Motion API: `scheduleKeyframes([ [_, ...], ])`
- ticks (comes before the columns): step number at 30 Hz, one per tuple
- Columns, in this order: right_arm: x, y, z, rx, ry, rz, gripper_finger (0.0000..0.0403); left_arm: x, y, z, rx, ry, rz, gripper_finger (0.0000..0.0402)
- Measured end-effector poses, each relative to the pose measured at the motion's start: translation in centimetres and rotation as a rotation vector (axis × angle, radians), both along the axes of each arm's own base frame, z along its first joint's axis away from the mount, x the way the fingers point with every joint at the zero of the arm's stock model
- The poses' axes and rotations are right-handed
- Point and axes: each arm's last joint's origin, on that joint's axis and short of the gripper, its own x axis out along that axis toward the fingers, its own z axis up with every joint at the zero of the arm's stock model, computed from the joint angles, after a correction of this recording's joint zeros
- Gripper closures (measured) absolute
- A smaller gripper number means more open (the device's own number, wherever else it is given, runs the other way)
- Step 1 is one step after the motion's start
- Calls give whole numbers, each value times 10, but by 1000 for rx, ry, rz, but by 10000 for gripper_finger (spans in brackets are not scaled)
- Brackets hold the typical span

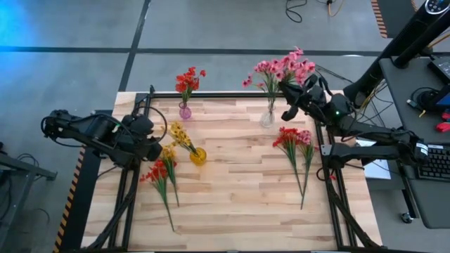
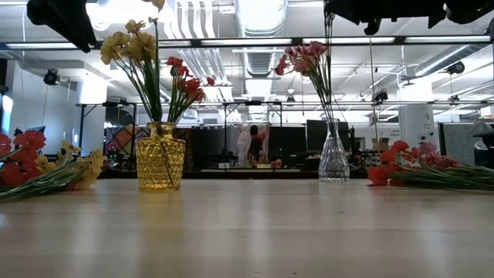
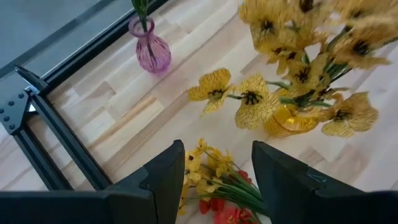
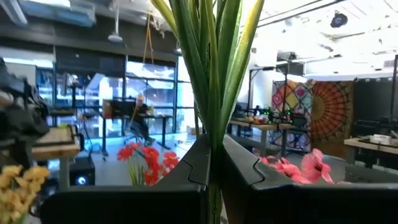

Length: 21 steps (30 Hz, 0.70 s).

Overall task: Sort flowers into vase by color
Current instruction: Put the left pink flower into the transparent flower vase

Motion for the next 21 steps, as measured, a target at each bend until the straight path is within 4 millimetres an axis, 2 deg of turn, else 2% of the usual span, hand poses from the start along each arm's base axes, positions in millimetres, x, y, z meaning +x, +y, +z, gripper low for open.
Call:
scheduleKeyframes([
  [9, -2, -2, -2, -54, 5, -46, 390, -4, 3, 15, 61, -63, -3, 231],
  [17, -10, -9, -17, -48, -9, -95, 390, -6, 4, 17, 81, -73, -5, 231],
  [21, -10, -10, -19, -54, -18, -99, 390, -6, 4, 17, 80, -74, -4, 231],
])
